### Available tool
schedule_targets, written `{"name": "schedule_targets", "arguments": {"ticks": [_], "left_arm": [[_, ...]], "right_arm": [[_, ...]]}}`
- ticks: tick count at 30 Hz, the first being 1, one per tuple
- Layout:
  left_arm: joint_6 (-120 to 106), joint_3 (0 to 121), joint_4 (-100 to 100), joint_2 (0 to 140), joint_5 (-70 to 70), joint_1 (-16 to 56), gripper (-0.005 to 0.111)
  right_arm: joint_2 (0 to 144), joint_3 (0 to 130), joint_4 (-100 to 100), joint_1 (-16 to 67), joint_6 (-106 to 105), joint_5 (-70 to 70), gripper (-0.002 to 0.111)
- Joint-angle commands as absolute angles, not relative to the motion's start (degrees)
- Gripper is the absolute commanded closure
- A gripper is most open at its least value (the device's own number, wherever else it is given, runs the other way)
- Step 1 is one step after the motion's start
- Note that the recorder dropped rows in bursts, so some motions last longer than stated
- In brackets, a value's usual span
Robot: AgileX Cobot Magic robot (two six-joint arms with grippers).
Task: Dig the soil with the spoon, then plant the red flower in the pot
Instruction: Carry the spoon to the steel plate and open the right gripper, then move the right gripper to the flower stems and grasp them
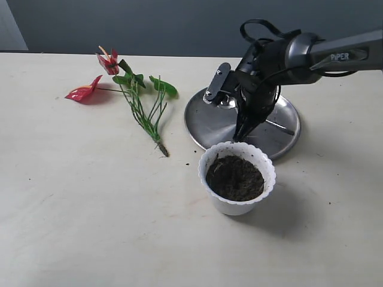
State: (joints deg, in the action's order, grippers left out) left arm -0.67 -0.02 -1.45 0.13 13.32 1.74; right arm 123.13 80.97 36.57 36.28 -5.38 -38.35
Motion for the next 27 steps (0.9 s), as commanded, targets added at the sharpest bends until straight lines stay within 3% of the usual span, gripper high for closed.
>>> {"name": "schedule_targets", "arguments": {"ticks": [1, 7, 15, 21, 27], "left_arm": [[-0.54, 0.00, -1.64, 0.00, 13.35, 1.84, 0.106], [-0.54, 0.00, -1.64, 0.00, 13.35, 1.84, 0.106], [-0.54, 0.00, -1.64, 0.00, 13.35, 1.84, 0.106], [-0.54, 0.00, -1.64, 0.00, 13.35, 1.84, 0.106], [-0.54, 0.00, -1.64, 0.00, 13.35, 1.84, 0.106]], "right_arm": [[126.14, 83.63, 39.20, 36.04, -6.10, -37.74, 0.109], [128.08, 86.67, 38.88, 36.04, -6.00, -37.18, 0.108], [128.32, 89.39, 38.21, 36.04, -5.89, -42.27, 0.079], [127.22, 93.22, 37.91, 36.04, -2.75, -49.67, 0.079], [119.50, 96.90, 15.30, 36.04, -7.13, -41.35, 0.079]]}}
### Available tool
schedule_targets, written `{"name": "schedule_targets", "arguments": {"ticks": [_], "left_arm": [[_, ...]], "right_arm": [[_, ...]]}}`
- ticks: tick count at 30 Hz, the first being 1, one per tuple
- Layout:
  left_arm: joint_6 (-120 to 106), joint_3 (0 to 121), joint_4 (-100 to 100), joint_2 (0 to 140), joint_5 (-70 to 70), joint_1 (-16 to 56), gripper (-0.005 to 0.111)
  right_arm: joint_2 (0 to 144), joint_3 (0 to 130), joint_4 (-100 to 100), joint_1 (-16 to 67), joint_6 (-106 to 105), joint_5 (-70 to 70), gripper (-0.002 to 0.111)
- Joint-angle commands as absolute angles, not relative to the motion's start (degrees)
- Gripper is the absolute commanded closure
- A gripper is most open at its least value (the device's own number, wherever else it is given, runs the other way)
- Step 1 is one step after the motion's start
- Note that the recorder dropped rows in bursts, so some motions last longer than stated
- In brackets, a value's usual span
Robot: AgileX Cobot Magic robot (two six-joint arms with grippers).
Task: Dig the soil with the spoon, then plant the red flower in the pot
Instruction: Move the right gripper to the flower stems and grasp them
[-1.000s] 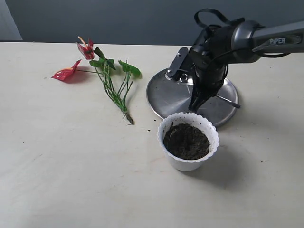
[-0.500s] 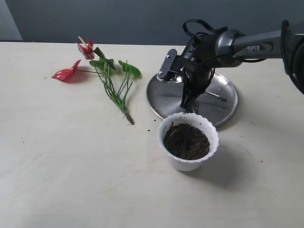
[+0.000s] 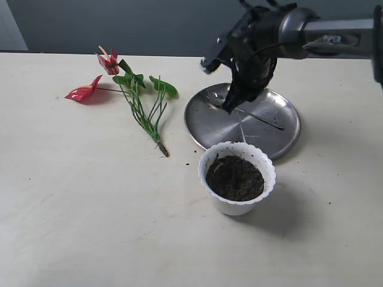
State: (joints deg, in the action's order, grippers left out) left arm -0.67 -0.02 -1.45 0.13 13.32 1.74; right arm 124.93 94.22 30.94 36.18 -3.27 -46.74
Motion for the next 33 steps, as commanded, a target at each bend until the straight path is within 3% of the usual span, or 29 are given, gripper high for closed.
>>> {"name": "schedule_targets", "arguments": {"ticks": [1, 4, 8, 33], "left_arm": [[-0.54, 0.00, -1.64, 0.00, 13.35, 1.84, 0.106], [-0.54, 0.00, -1.64, 0.00, 13.35, 1.84, 0.106], [-0.54, 0.00, -1.64, 0.00, 13.35, 1.84, 0.106], [-0.54, 0.00, -1.64, 0.00, 13.35, 1.84, 0.106]], "right_arm": [[118.67, 97.69, 8.05, 36.04, -10.88, -40.45, 0.079], [118.28, 100.02, -14.16, 36.14, -26.95, -41.32, 0.075], [119.91, 101.04, -32.45, 36.59, -38.45, -42.21, 0.060], [134.06, 107.70, -32.59, 44.69, -35.82, -25.45, 0.058]]}}
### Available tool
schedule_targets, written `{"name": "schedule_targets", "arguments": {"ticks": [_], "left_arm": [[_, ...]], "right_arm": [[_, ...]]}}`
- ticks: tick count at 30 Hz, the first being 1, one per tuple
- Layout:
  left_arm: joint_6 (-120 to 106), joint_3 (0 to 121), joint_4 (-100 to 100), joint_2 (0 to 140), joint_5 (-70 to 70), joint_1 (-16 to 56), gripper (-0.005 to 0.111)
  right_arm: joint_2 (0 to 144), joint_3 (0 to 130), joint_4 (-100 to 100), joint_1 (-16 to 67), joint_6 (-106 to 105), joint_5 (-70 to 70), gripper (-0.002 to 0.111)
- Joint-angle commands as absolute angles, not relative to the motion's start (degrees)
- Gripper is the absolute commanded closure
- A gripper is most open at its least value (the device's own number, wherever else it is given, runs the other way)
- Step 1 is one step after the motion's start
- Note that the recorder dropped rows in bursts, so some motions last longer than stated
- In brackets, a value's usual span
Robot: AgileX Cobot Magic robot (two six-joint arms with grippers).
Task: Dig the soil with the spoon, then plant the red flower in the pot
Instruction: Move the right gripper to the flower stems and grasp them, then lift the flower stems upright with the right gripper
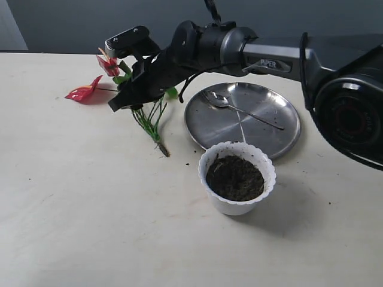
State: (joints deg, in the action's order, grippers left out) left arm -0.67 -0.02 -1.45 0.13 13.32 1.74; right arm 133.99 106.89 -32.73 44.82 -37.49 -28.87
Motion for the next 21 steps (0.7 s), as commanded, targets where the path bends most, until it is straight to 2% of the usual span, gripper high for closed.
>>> {"name": "schedule_targets", "arguments": {"ticks": [1, 10, 11, 13, 14, 15, 21], "left_arm": [[-0.54, 0.00, -1.64, 0.00, 13.35, 1.84, 0.106], [-0.54, 0.00, -1.64, 0.00, 13.35, 1.84, 0.106], [-0.54, 0.00, -1.64, 0.00, 13.35, 1.84, 0.106], [-0.54, 0.00, -1.64, 0.00, 13.35, 1.84, 0.106], [-0.54, 0.00, -1.64, 0.00, 13.35, 1.84, 0.106], [-0.54, 0.00, -1.64, 0.00, 13.35, 1.84, 0.106], [-0.54, 0.00, -1.64, 0.00, 13.35, 1.84, 0.106]], "right_arm": [[134.16, 107.70, -32.50, 44.69, -35.82, -25.21, 0.058], [138.65, 107.70, -32.48, 44.69, -34.84, -25.08, 0.059], [138.91, 107.70, -32.48, 44.69, -34.84, -25.08, 0.064], [138.91, 107.70, -32.96, 44.69, -34.84, -25.08, 0.082], [138.61, 107.70, -33.52, 44.69, -34.84, -25.36, 0.092], [137.94, 107.70, -35.22, 44.69, -34.69, -26.10, 0.109], [130.80, 107.70, -38.29, 44.78, -35.36, -27.80, 0.109]]}}
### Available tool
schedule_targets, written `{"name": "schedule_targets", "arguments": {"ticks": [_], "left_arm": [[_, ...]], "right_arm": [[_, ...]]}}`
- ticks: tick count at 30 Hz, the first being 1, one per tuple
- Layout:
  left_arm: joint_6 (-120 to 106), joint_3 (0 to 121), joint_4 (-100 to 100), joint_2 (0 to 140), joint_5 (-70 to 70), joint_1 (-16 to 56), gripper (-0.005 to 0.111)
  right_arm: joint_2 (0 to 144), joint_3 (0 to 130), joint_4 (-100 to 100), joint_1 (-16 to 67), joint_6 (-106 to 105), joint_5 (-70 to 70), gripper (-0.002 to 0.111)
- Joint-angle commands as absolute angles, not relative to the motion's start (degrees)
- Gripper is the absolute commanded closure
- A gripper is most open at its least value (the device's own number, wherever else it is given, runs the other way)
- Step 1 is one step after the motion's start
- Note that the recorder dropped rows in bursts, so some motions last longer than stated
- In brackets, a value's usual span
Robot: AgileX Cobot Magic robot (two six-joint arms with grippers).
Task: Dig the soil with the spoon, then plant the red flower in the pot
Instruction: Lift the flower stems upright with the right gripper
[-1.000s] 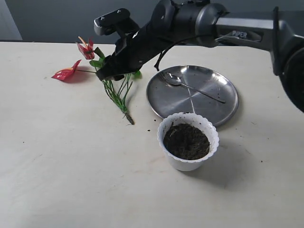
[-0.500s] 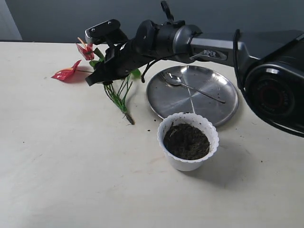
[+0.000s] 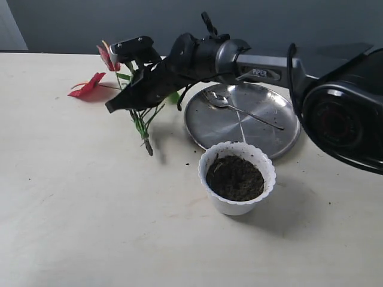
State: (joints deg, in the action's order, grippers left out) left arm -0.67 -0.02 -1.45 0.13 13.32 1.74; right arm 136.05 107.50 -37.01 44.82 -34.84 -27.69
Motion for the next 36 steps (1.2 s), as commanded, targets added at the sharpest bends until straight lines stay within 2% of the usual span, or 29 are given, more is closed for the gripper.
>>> {"name": "schedule_targets", "arguments": {"ticks": [1, 3, 8, 16, 19, 26, 32, 36], "left_arm": [[-0.54, 0.00, -1.64, 0.00, 13.35, 1.84, 0.106], [-0.54, 0.00, -1.64, 0.00, 13.35, 1.84, 0.106], [-0.54, 0.00, -1.64, 0.00, 13.35, 1.84, 0.106], [-0.54, 0.00, -1.64, 0.00, 13.35, 1.84, 0.106], [-0.54, 0.00, -1.64, 0.00, 13.35, 1.84, 0.106], [-0.54, 0.00, -1.64, 0.00, 13.35, 1.84, 0.106], [-0.54, 0.00, -1.64, 0.00, 13.35, 1.84, 0.106], [-0.54, 0.00, -1.64, 0.00, 13.35, 1.84, 0.106]], "right_arm": [[129.10, 107.70, -38.29, 44.95, -36.12, -27.80, 0.109], [123.09, 106.59, -39.17, 45.69, -38.22, -27.80, 0.109], [108.65, 93.57, -56.16, 45.70, -53.98, -23.69, 0.109], [82.18, 60.24, -76.73, 46.22, -84.69, -2.64, 0.109], [72.40, 51.56, -80.83, 46.45, -90.01, -1.22, 0.109], [53.96, 40.42, -93.77, 46.45, -90.01, -1.36, 0.109], [47.47, 30.24, -97.11, 46.45, -95.60, -5.89, 0.109], [46.04, 29.36, -99.95, 46.30, -101.84, -1.04, 0.109]]}}
